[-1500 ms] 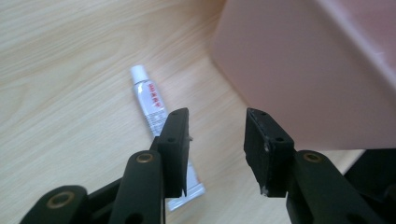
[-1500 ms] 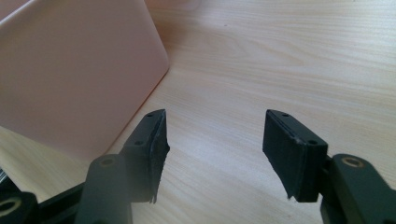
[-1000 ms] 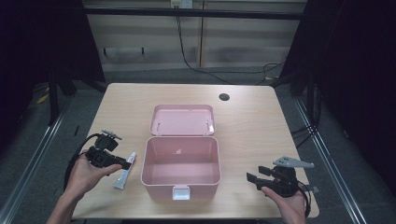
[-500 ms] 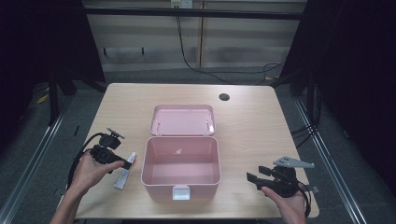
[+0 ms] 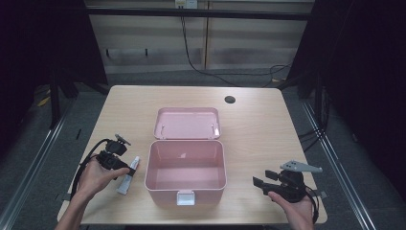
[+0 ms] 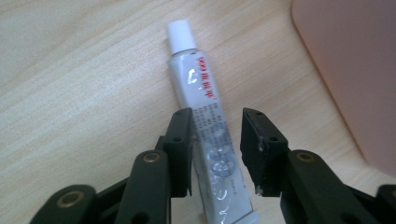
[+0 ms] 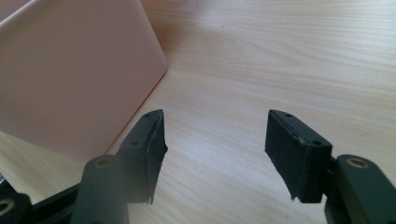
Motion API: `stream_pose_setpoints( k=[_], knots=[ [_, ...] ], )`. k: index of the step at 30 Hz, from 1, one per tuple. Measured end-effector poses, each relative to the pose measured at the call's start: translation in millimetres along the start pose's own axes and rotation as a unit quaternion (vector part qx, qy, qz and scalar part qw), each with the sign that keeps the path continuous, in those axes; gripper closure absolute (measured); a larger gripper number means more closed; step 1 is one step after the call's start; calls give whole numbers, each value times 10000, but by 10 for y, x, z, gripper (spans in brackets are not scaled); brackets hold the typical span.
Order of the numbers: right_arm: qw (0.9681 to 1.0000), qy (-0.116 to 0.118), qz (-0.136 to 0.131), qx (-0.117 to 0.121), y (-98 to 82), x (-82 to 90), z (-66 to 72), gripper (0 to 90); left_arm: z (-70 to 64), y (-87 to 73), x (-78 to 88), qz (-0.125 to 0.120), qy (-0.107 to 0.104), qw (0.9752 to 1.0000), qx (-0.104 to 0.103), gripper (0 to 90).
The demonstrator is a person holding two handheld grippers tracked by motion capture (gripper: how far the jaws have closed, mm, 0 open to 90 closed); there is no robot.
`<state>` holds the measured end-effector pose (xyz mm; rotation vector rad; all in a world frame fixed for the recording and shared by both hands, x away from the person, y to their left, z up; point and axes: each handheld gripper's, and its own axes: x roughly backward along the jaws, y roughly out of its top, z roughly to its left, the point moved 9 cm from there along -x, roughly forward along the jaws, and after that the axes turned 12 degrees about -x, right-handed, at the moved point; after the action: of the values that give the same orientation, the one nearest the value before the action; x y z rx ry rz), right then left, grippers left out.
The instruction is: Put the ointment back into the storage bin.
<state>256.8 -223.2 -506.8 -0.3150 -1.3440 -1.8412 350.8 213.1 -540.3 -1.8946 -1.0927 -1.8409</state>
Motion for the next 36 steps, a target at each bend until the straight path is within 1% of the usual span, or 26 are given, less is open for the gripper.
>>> stream_pose_setpoints(
  k=[2, 4, 5, 6, 9, 10, 12, 13, 15, 16, 17, 21, 22, 23, 24, 25, 26, 27, 28, 30, 31, 32, 33, 34, 35, 36],
  knots=[
    [10000, 5, -1, 24, 0, 0, 4, 380, 0, 1, -11, 21, -9, 10000, 2, 662],
    [10000, 1, 1, 2, 1, -1, 1, 380, 3, -11, -48, 132, 53, 9999, -51, 656],
    [10000, 1, 1, 2, 1, -1, 1, 380, 3, -11, -48, 132, 53, 9999, -51, 656],
    [10000, 15, 13, 9, 2, -3, -3, 380, 9, -11, -65, 164, 87, 9998, -98, 658],
    [10000, 21, 17, 16, 2, -8, 0, 379, 6, -3, -73, 148, 82, 9998, -74, 668],
    [10000, 16, 19, 13, 2, -7, 0, 379, 10, -4, -73, 166, 111, 9997, -124, 668],
    [10000, 25, 17, 7, 1, -5, 2, 379, 8, -4, -94, 173, 194, 9996, -128, 681],
    [10000, 25, 17, 7, 1, -5, 2, 379, 8, -4, -94, 173, 194, 9996, -128, 680],
    [10000, 11, 15, 21, 3, -3, -1, 380, -1, -9, -110, 228, 254, 9992, -183, 674],
    [10000, 8, 18, 22, 4, 0, -2, 380, -5, -16, -124, 301, 350, 9986, -265, 671],
    [10000, 9, 10, 18, 6, 0, -3, 380, -12, -16, -132, 322, 387, 9982, -312, 667],
    [10000, 19, 4, 8, 7, 2, -2, 378, -11, -14, -134, 303, 420, 9981, -332, 674],
    [10000, 19, 4, 9, 7, 2, -1, 378, -23, -16, -137, 328, 528, 9974, -375, 674],
    [10000, 19, 4, 9, 7, 2, -1, 378, -23, -16, -137, 328, 528, 9974, -375, 677],
    [10000, 20, 7, 9, 6, 1, -1, 378, -33, -14, -142, 358, 635, 9965, -415, 677],
    [10000, 14, 14, 8, 6, 0, -1, 378, -40, -14, -144, 375, 669, 9962, -416, 684],
    [10000, 14, 14, 8, 6, 0, -1, 378, -38, -11, -146, 374, 713, 9957, -467, 684],
    [10000, 16, 11, 22, 6, -1, -1, 378, -38, -13, -144, 383, 694, 9957, -475, 687],
    [10000, 20, 9, 32, 6, 2, 0, 378, -25, -13, -140, 356, 611, 9967, -408, 692],
    [10000, 23, 4, 17, 6, 3, 1, 378, -22, -16, -135, 364, 566, 9969, -398, 694],
    [10000, 19, 11, 8, 6, 2, -2, 378, -21, -16, -135, 331, 547, 9973, -356, 699],
    [10000, 18, 11, 10, 6, 2, -1, 378, -10, -15, -113, 294, 501, 9976, -366, 711],
    [10000, 18, 11, 10, 6, 2, -1, 378, -10, -15, -113, 294, 501, 9976, -366, 713],
    [10000, 13, 21, 26, 4, -3, -2, 376, 8, -24, -108, 240, 385, 9985, -316, 713],
    [10000, 13, 21, 26, 4, -3, -2, 376, 8, -24, -108, 240, 385, 9985, -316, 713],
    [10000, 21, 42, 42, 1, -6, 3, 374, 17, -27, -99, 149, 275, 9992, -265, 713]
  ],
)
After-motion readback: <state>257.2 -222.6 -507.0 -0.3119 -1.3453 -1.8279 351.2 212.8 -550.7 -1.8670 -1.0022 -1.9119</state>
